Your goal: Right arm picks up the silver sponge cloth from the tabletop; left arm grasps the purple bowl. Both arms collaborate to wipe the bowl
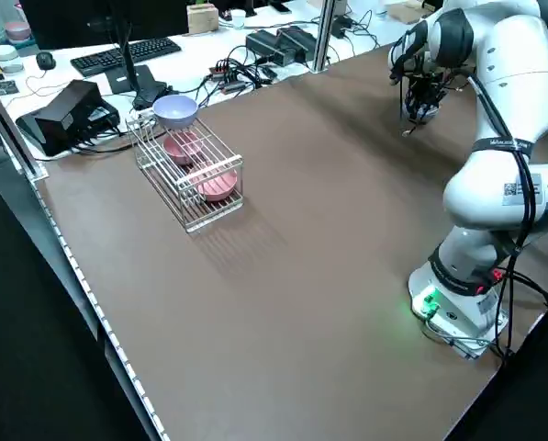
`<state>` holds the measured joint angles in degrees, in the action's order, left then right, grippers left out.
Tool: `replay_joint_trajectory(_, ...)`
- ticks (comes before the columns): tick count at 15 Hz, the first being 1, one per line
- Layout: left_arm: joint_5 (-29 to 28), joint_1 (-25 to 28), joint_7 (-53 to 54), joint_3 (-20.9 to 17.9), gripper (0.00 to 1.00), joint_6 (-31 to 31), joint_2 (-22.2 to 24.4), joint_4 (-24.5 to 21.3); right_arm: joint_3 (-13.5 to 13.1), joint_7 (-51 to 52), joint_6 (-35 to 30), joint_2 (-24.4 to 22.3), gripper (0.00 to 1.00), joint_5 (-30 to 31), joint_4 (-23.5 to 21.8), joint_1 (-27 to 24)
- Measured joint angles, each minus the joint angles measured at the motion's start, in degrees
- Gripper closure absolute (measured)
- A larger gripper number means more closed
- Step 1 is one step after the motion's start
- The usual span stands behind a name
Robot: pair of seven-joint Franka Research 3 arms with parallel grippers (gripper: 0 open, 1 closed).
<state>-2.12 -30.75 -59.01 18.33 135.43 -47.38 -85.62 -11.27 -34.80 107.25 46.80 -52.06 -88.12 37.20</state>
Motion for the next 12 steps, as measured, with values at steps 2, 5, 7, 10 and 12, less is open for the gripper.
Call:
replay_joint_trajectory(2, 0.0, 0.0, 0.0, 0.2, 0.95, -0.2, 0.0, 0.0, -0.1, 0.0, -1.7, 0.0, 0.96, 0.0, 0.3, -0.2)
replay_joint_trajectory(5, 0.0, 0.0, 0.0, 0.2, 0.95, -0.1, 0.0, 0.0, -0.4, 0.1, -2.6, 0.0, 0.96, 0.0, 0.8, -0.7)
replay_joint_trajectory(7, 0.0, 0.0, 0.0, 0.1, 0.95, 0.0, 0.0, 0.0, -0.4, 0.3, -3.0, 0.0, 0.96, 0.0, 1.4, -1.7)
replay_joint_trajectory(10, 0.0, 0.1, 0.0, -0.1, 0.95, 0.2, 0.0, 0.1, -0.5, 0.4, -6.6, -0.1, 0.96, 0.1, 3.6, -4.4)
replay_joint_trajectory(12, 0.0, 0.1, 0.0, -0.2, 0.95, 0.2, 0.0, 0.1, -0.7, 0.4, -13.5, -0.5, 0.96, 1.2, 5.9, -6.4)
